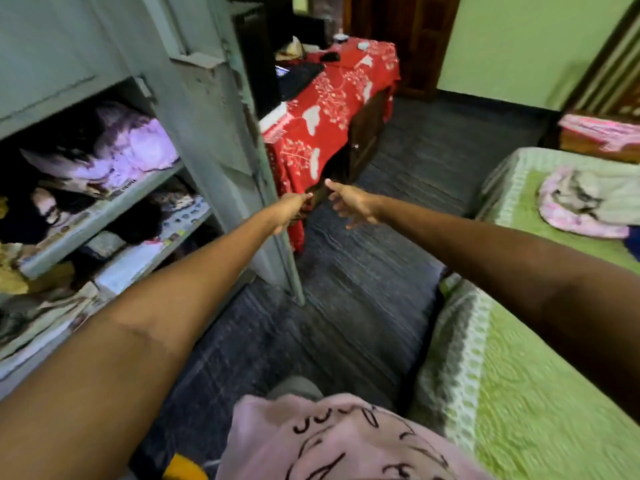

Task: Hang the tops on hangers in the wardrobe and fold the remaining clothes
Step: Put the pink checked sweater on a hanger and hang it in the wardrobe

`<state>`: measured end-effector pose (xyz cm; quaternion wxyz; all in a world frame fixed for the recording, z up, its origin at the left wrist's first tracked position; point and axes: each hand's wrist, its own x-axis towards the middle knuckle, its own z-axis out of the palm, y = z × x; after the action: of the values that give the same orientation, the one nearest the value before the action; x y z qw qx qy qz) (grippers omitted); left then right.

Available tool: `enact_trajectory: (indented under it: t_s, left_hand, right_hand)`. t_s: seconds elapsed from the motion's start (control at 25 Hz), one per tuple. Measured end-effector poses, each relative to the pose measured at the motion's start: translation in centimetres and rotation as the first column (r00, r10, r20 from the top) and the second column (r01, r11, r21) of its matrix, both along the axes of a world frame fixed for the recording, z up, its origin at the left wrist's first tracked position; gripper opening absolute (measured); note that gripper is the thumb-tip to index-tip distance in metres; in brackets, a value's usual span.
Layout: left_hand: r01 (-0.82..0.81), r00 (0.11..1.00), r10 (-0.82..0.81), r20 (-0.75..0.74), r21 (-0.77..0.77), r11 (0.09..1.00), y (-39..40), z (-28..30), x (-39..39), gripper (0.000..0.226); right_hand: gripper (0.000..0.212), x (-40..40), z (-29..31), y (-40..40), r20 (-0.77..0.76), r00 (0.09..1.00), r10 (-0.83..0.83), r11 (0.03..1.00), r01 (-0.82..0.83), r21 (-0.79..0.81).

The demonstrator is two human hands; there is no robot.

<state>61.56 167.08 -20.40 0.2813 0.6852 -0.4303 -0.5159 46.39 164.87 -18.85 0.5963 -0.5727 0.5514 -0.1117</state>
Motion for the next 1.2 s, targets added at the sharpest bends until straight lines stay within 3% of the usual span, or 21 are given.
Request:
enact_trajectory:
  t_s: [0.28, 0.4, 0.48, 0.56, 0.88, 1.2]
  left_hand:
    - [0.254, 0.967, -0.254, -0.005, 0.016, 0.967, -7.9, -1.4, -17.2, 0.020]
    - [0.355, 0.935, -0.356, 0.006, 0.043, 0.934, -12.4, -2.9, -23.6, 0.043]
    - [0.433, 0.900, -0.435, 0.028, 0.055, 0.900, -15.4, -3.7, -27.2, 0.053]
    - [0.494, 0.868, -0.496, 0.020, 0.074, 0.866, -19.1, -4.6, -30.5, 0.057]
    - [0.662, 0.740, -0.671, 0.041, 0.127, 0.738, -32.3, -4.5, -39.3, 0.058]
    - [0.753, 0.649, -0.760, -0.038, 0.174, 0.635, -41.0, -5.8, -49.1, 0.052]
  right_hand:
    - [0.060, -18.2, -2.3, -2.5, -0.028, 0.907, -0.419, 0.907, 0.420, 0.022]
    - [0.038, -24.4, -3.2, -3.9, -0.030, 0.820, -0.572, 0.817, 0.573, 0.067]
    - [0.041, -28.0, -4.2, -5.4, -0.031, 0.764, -0.644, 0.760, 0.644, 0.087]
    - [0.062, -31.1, -5.2, -7.4, -0.044, 0.700, -0.712, 0.696, 0.713, 0.086]
    - [0.067, -37.8, -6.3, -16.7, -0.023, 0.465, -0.885, 0.458, 0.879, 0.134]
    - [0.066, -45.8, -8.9, -24.7, -0.059, 0.368, -0.928, 0.352, 0.917, 0.185]
